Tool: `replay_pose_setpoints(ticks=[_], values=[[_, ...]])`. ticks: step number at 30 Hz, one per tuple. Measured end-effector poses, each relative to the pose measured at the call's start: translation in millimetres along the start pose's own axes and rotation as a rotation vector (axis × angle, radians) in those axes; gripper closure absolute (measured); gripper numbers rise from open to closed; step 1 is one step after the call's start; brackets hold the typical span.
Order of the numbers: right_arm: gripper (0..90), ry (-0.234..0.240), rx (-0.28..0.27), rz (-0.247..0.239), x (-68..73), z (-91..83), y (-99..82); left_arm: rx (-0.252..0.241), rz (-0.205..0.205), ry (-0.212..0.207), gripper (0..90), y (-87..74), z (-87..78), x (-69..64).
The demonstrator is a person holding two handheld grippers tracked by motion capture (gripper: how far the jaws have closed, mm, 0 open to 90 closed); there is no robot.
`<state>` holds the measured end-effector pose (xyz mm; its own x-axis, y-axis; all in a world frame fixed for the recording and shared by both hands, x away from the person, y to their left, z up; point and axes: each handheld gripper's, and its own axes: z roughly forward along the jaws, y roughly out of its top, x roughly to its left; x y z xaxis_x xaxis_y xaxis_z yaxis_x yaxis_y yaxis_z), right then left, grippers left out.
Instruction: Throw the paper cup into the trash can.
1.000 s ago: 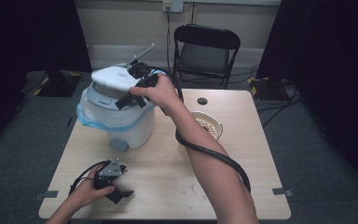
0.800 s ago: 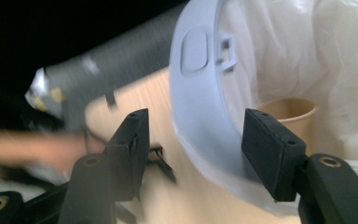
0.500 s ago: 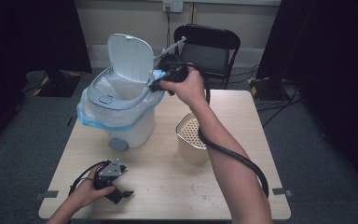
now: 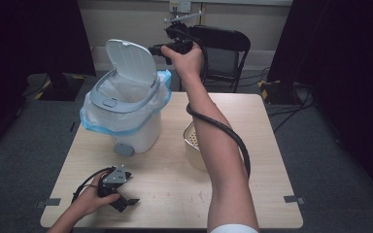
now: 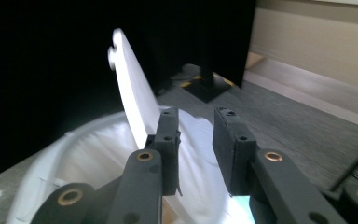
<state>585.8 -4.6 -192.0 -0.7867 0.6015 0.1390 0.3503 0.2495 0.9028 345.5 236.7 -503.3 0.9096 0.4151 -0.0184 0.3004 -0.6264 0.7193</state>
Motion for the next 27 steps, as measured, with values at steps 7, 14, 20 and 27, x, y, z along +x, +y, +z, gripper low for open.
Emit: replay_pose_setpoints(ticks=[7,14,20,27], values=[[73.6,0.161,0.205,-0.136,38.5,15.2,-4.6,0.000,0.002,0.002,0.0,0.3,0.1,0.1],[77.4,0.142,0.296,-0.239,75.1,42.1,-40.7,0.002,0.002,0.000,0.0,0.2,-0.2,-0.1],[90.0,0.218,0.260,-0.223,79.2,48.3,-57.6,0.002,0.001,-0.002,0.0,0.2,-0.1,-0.1],[60.3,0.133,0.312,-0.293,92.4,46.2,-49.4,0.002,0.003,-0.001,0.0,0.3,-0.2,0.1]])
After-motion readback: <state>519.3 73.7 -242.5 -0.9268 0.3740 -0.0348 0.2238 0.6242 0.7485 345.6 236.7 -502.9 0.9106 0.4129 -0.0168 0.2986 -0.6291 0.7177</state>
